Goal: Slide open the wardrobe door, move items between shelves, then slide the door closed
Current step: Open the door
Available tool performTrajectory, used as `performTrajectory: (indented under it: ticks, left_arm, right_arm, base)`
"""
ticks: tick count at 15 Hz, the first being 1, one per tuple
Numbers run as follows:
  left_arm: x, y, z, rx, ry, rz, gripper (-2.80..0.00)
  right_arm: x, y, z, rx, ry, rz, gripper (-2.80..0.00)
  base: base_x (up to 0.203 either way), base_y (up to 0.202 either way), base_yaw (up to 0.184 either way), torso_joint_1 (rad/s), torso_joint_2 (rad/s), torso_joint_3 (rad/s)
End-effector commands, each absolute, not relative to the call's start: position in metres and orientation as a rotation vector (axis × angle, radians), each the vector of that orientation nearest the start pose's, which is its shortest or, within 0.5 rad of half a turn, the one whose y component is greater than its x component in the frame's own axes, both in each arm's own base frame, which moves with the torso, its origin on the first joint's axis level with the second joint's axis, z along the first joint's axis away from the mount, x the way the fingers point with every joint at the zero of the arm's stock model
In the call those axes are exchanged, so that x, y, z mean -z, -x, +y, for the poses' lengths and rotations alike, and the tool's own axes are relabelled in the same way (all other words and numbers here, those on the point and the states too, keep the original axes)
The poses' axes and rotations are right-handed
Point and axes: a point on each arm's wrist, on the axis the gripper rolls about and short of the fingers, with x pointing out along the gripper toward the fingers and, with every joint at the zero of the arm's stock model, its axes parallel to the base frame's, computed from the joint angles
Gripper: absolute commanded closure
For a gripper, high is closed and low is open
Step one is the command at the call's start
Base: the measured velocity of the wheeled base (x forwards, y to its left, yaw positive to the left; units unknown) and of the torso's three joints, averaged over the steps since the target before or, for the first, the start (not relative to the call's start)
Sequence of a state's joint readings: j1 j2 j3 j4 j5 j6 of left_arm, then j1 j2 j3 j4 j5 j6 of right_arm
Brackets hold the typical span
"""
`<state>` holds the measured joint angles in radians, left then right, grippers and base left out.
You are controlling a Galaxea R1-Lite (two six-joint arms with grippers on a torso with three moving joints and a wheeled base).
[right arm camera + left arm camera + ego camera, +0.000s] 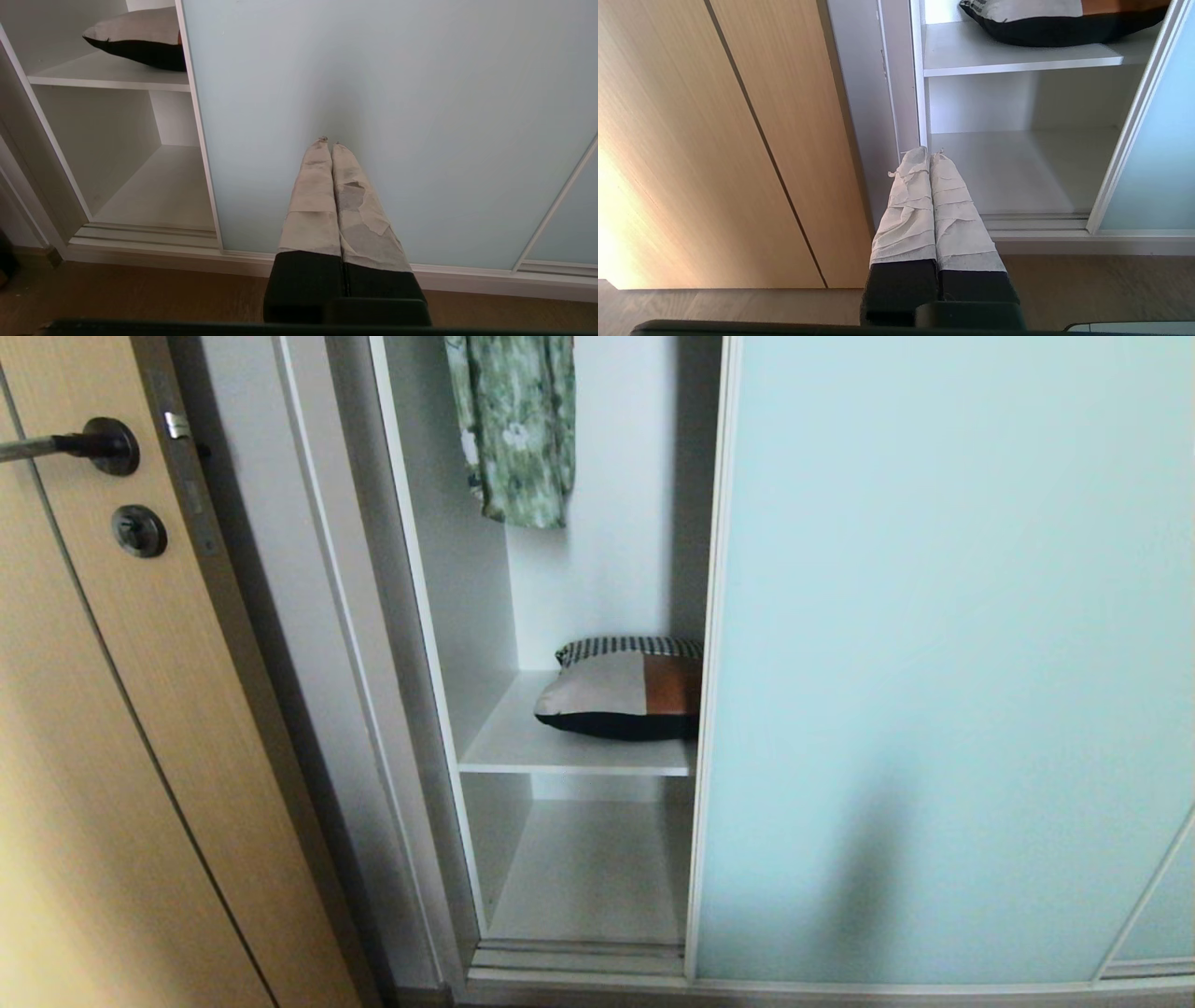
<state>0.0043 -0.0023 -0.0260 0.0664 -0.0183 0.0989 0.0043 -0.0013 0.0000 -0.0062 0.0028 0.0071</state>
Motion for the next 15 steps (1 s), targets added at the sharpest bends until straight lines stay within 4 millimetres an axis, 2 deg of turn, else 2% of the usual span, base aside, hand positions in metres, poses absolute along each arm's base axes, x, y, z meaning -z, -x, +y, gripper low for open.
performTrajectory:
  ticks: [1, 3, 5, 7, 9, 10, 13, 15]
  left_arm:
    - [-0.076, 0.025, -0.001, 0.016, -0.099, 0.042, 0.0]
    - [-0.076, 0.025, -0.001, 0.016, -0.099, 0.041, 0.0]
    - [-0.076, 0.025, -0.001, 0.016, -0.099, 0.041, 0.0]
    - [-0.076, 0.025, -0.001, 0.016, -0.099, 0.041, 0.0]
    - [-0.076, 0.025, -0.001, 0.016, -0.099, 0.041, 0.0]
    - [-0.076, 0.025, -0.001, 0.016, -0.099, 0.041, 0.0]
    - [-0.076, 0.025, -0.001, 0.016, -0.099, 0.042, 0.0]
    - [-0.076, 0.025, -0.001, 0.015, -0.099, 0.041, 0.0]
  right_arm:
    - [-0.076, 0.023, 0.0, -0.008, -0.003, -0.005, 0.0]
    - [-0.076, 0.023, 0.0, -0.003, -0.001, -0.009, 0.0]
    - [-0.091, 0.027, 0.0, -0.014, -0.026, -0.061, 0.0]
    - [-0.119, 0.038, 0.001, -0.08, -0.073, -0.134, 0.0]
    - [-0.155, 0.049, 0.004, -0.189, -0.074, -0.181, 0.0]
    - [-0.174, 0.047, 0.005, -0.248, -0.074, -0.164, 0.0]
    - [-0.231, 0.02, 0.007, -0.409, -0.1, -0.078, 0.0]
    - [-0.259, -0.015, 0.01, -0.515, -0.125, -0.008, 0.0]
  base:
    - [0.0, 0.0, 0.0, 0.0, 0.0, 0.0]
    - [0.0, 0.0, 0.0, 0.0, 0.0, 0.0]
    - [0.0, 0.0, 0.0, 0.0, 0.0, 0.0]
    - [0.0, 0.0, 0.0, 0.0, 0.0, 0.0]
    - [0.0, 0.0, 0.0, 0.0, 0.0, 0.0]
    - [0.0, 0.0, 0.0, 0.0, 0.0, 0.0]
    - [0.0, 0.0, 0.0, 0.0, 0.0, 0.0]
    - [0.0, 0.0, 0.0, 0.0, 0.0, 0.0]
